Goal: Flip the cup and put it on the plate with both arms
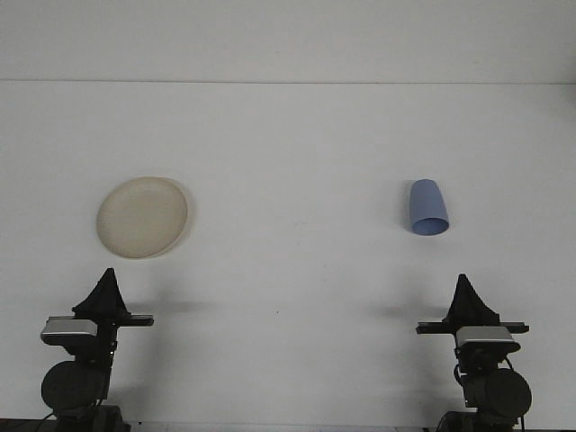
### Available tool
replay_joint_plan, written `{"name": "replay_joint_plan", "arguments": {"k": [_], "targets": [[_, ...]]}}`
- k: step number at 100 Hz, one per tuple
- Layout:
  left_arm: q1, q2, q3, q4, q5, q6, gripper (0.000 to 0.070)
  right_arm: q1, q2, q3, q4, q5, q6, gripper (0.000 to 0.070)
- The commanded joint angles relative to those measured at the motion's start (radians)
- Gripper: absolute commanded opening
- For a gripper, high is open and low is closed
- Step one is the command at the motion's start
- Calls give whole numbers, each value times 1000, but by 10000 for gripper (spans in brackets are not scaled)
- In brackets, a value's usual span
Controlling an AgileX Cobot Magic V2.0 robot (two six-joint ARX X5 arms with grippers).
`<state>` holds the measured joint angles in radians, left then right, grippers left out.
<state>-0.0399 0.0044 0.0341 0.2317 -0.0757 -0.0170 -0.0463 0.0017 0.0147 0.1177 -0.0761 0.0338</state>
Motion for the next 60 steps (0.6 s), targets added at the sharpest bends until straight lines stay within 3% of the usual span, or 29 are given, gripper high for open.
{"name": "replay_joint_plan", "arguments": {"k": [1, 36, 60], "targets": [[0, -1, -20, 14, 1, 2, 11, -1, 0, -2, 11, -3, 13, 0], [0, -1, -20, 14, 1, 2, 11, -1, 0, 23, 5, -3, 19, 0], [0, -1, -20, 14, 1, 2, 11, -1, 12, 185, -156, -2, 19, 0]]}}
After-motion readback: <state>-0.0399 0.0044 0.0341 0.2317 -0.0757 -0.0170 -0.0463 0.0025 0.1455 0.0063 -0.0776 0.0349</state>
